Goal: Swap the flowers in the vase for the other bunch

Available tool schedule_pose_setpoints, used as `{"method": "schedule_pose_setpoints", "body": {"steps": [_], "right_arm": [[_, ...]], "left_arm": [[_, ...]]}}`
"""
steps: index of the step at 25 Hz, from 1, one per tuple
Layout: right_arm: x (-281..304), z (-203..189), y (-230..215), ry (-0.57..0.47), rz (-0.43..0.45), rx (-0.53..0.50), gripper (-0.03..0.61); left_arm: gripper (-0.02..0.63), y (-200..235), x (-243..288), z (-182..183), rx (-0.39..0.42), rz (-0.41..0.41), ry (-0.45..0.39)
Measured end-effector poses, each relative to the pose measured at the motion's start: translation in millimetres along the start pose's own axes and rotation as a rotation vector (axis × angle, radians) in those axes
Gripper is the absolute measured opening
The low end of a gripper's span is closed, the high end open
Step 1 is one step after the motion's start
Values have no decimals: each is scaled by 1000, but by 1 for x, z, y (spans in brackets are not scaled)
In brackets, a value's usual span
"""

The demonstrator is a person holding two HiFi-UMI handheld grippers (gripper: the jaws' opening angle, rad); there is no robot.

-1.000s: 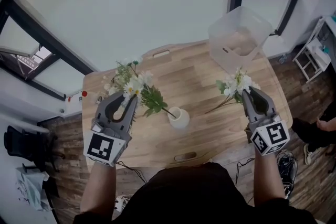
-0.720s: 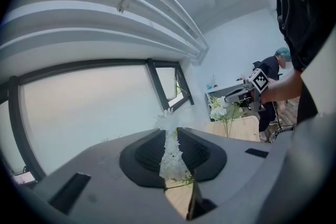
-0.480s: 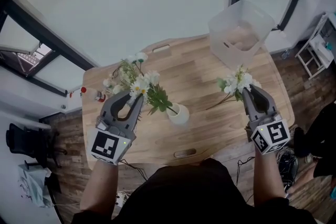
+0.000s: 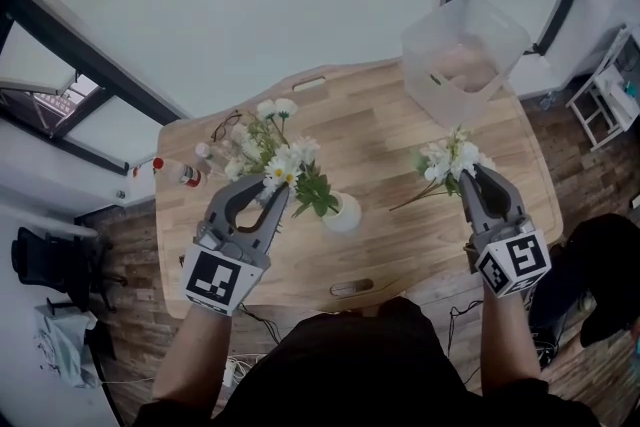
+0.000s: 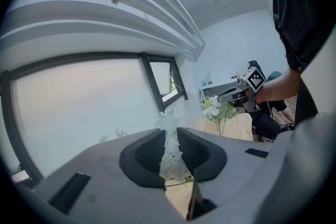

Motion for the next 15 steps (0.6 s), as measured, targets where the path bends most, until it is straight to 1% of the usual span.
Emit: {"method": "schedule_pose_setpoints", "body": {"steps": [15], "right_arm": [[-14, -18, 8, 41, -7, 24, 77]], "left_arm": [[66, -22, 4, -19, -43, -39, 21]]}}
Point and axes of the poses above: the fingertips, and each gripper's own axes: x forward along the fingers, y to its left, z out of its top, the point moved 5 cm from there along -x, backward along the fingers, and after that the axes turned 14 degrees about -y, right-handed, at the moved point
